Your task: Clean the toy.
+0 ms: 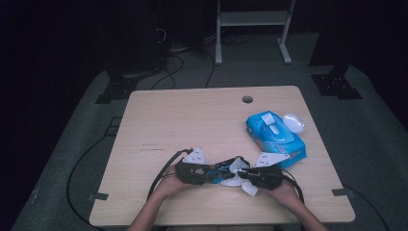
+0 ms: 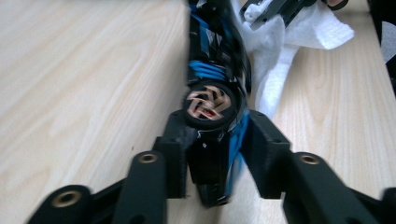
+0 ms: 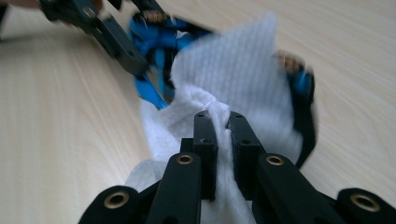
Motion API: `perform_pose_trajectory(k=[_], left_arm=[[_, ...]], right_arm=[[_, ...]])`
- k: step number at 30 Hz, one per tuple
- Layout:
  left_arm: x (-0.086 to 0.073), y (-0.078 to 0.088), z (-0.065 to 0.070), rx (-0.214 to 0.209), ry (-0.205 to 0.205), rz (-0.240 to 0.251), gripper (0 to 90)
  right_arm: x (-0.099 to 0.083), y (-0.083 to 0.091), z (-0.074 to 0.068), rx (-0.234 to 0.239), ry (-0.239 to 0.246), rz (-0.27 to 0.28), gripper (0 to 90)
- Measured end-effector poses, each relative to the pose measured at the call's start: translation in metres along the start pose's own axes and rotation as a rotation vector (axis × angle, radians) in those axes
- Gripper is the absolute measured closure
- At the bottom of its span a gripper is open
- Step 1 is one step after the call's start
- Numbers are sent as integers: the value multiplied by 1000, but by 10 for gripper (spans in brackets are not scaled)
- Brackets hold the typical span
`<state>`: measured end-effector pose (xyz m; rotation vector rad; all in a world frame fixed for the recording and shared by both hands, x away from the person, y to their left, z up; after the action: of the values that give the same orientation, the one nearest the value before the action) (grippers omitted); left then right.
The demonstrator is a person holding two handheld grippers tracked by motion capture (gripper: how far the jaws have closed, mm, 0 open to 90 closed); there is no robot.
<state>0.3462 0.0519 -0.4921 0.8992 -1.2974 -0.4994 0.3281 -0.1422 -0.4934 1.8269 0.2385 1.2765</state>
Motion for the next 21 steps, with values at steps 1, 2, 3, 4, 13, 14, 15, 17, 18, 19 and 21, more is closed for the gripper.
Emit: perform_pose_trajectory(k=[1, 2, 3, 4, 13, 14, 15, 17, 18, 19, 21], left_arm=[[0, -1, 0, 24, -10, -4, 652], [0, -1, 0, 40, -16, -9, 661], [0, -1, 0, 52, -15, -11, 666], [-1, 0, -1, 52, -12, -11, 668], [-2, -1, -1, 48, -23, 7, 670], [-3, -1, -1, 49, -26, 7, 670], [-3, -1, -1, 49, -27, 14, 669], [-3, -1, -1, 49, -27, 23, 670], [-4, -1, -1, 49, -29, 23, 670], [-4, -1, -1, 47, -28, 25, 670], [-4, -1, -2, 45, -23, 31, 672]], right_arm=[[3, 1, -2, -6, 7, -7, 831], [5, 2, -4, -12, 16, 9, 831], [9, 3, -6, -1, 12, 27, 831], [14, 4, -8, 3, 13, 41, 831], [55, 4, -23, -17, 41, 105, 831], [59, 2, -23, -30, 45, 106, 831], [62, -1, -23, -30, 43, 103, 830], [67, -8, -24, -27, 36, 92, 828], [69, -14, -24, -16, 29, 84, 827], [70, -18, -24, -4, 27, 75, 824], [68, -24, -23, -16, 23, 55, 825]])
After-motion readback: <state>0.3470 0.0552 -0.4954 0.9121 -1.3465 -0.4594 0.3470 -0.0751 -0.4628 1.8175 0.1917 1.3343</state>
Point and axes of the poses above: each handheld gripper's, and its own axes: y roughly backward along the jaws, x roughly out of its top, z roughly to its right, the point moved 6 cm from there along -y, roughly forward along the jaws, and after that the axes turned 14 degrees about -z, right-handed, at the moved point
